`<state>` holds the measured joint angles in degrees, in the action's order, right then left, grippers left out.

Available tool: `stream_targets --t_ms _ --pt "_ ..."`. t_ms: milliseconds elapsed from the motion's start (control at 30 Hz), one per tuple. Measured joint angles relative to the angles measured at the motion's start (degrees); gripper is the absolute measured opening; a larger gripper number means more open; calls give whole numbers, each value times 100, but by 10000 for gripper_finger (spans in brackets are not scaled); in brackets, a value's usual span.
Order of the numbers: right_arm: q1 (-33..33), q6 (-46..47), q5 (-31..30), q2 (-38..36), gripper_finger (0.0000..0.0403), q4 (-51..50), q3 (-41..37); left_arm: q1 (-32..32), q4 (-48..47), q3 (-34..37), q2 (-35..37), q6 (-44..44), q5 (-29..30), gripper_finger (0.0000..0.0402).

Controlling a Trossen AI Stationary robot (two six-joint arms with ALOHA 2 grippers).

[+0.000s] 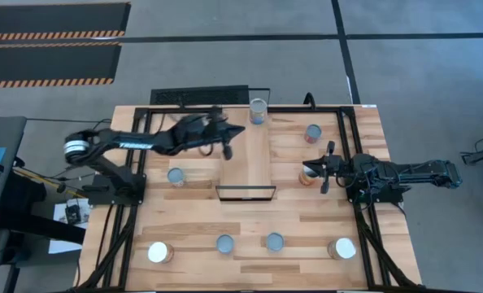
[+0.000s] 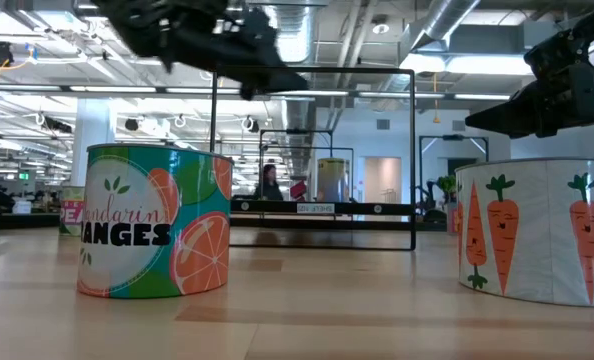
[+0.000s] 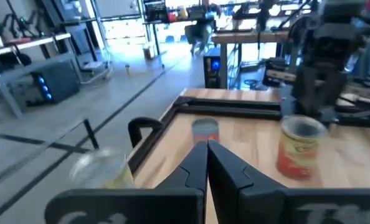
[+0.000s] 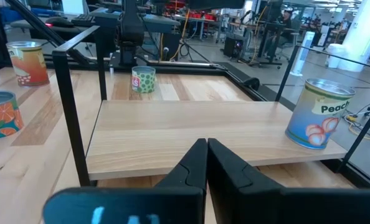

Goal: Pick and place cans onto a shelf
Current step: Put the blue corn can on the shelf

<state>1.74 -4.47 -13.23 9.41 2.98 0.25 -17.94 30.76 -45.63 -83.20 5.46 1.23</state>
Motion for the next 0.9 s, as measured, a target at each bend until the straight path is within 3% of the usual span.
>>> stream_targets --t_ms 267,367,500,700,900 --pt "32 -244 2 2 33 0 1 27 1284 1947 1501 -252 -65 0" --pt "20 95 111 0 33 10 0 24 1449 2473 2098 -255 -148 0" --pt "28 1024 93 -4 33 120 0 -15 1566 2956 2784 -164 -159 0" --pt "142 865 -59 -4 33 910 0 -227 1530 3481 3451 -363 -157 0" --pt "489 271 -210 6 29 1471 92 -346 1578 3658 3578 -487 -200 0"
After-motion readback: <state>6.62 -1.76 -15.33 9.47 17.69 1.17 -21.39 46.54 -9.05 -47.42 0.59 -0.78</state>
